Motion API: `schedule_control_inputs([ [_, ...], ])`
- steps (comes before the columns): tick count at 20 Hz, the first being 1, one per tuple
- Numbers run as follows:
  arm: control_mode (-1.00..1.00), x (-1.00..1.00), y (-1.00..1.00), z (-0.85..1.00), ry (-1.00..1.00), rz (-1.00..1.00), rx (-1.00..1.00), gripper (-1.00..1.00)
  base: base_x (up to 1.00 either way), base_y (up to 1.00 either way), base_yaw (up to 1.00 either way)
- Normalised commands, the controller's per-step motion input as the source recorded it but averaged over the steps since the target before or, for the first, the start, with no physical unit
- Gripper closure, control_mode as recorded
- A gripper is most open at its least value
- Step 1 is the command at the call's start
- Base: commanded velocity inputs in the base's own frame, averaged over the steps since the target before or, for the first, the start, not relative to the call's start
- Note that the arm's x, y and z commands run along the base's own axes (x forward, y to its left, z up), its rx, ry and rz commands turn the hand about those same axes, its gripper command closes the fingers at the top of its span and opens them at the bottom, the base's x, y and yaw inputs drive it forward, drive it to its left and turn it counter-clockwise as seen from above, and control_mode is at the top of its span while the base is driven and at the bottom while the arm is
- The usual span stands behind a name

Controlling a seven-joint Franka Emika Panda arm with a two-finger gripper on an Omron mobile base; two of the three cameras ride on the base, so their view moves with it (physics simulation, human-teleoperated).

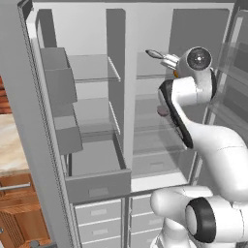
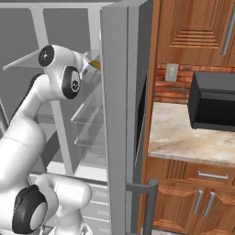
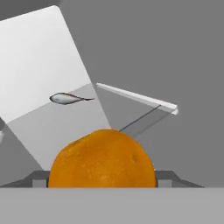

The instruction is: Take the eggplant and orange from the fridge shelf and place them in the freezer drawer to begin freezing them.

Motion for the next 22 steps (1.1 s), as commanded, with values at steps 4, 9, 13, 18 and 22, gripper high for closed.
schedule_control_inputs([
  [4,-1.0,-1.0,0.39,0.35,0.0,0.14,0.0,1.0,0.0,0.0,0.0],
  [9,-1.0,-1.0,0.29,0.27,0.19,0.23,-0.01,1.0,0.0,0.0,0.0],
  [13,-1.0,-1.0,0.3,0.09,0.3,0.3,-0.03,1.0,0.0,0.0,0.0],
  [18,-1.0,-0.97,0.49,-0.18,0.23,0.32,-0.08,1.0,0.0,0.0,0.0],
  [22,-1.0,-0.4,0.76,-0.51,0.29,0.29,-0.09,1.0,0.0,0.0,0.0],
])
